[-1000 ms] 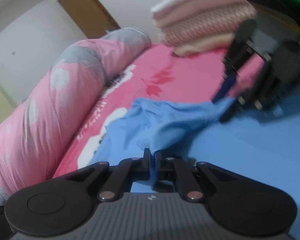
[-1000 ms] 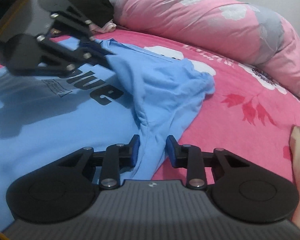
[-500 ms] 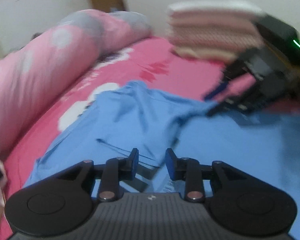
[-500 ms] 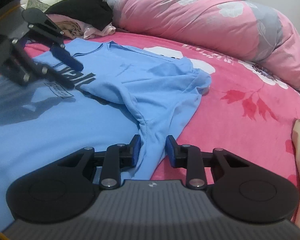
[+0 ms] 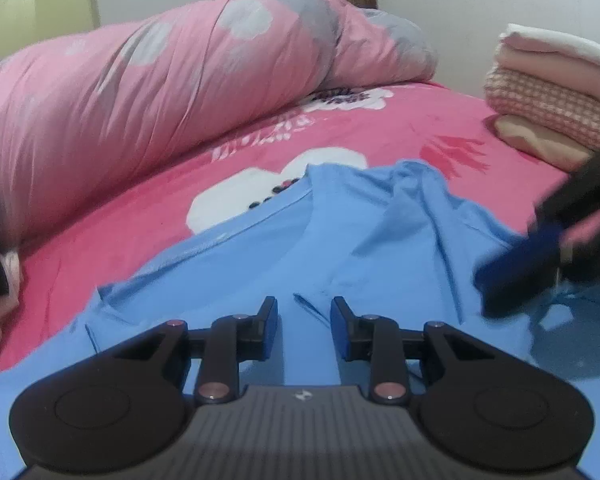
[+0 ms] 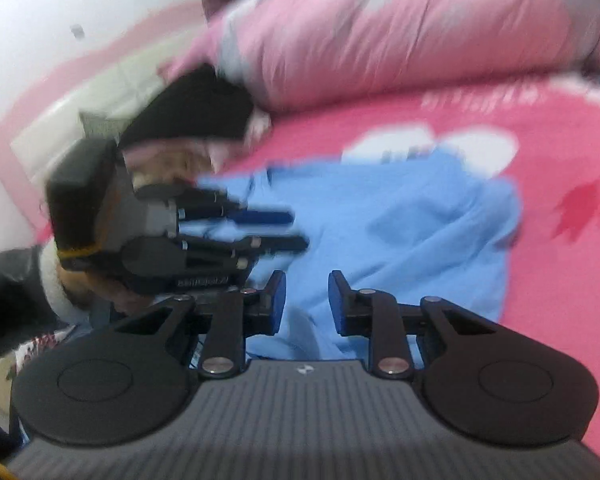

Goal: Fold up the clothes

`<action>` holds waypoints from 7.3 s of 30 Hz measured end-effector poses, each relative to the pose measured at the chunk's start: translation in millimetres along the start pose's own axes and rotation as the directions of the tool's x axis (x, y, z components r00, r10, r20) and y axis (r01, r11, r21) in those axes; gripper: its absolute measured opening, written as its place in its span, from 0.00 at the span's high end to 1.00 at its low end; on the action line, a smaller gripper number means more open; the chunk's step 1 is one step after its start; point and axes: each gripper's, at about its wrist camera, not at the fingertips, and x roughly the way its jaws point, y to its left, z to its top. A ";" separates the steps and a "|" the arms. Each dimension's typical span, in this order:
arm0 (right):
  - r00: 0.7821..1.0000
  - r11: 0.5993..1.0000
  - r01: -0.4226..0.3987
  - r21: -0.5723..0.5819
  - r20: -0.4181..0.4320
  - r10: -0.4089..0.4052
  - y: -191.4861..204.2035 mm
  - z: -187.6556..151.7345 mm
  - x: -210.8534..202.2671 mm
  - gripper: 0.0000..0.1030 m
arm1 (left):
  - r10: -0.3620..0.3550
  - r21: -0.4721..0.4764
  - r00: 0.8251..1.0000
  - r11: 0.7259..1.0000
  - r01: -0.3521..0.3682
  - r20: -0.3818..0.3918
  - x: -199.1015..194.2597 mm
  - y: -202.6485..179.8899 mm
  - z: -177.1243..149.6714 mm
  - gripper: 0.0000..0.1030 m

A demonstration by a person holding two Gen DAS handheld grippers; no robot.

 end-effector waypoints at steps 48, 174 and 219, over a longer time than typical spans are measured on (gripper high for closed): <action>0.960 0.921 -0.158 0.356 0.275 0.058 -90.2 -81.8 -51.7 0.76 | 0.017 -0.205 0.997 0.978 -0.033 -0.079 -1.7 31.6 21.8 0.95; 0.718 0.720 0.680 -0.141 0.327 -0.614 229.9 -313.1 -230.6 1.00 | 0.230 -0.145 0.966 0.966 -0.212 0.121 -425.5 -111.1 -302.6 0.97; 0.928 0.962 0.273 -0.031 0.272 -0.254 229.8 -254.2 -181.1 0.83 | 0.033 0.087 0.999 0.996 -0.029 -0.042 -416.5 -108.8 -313.5 0.84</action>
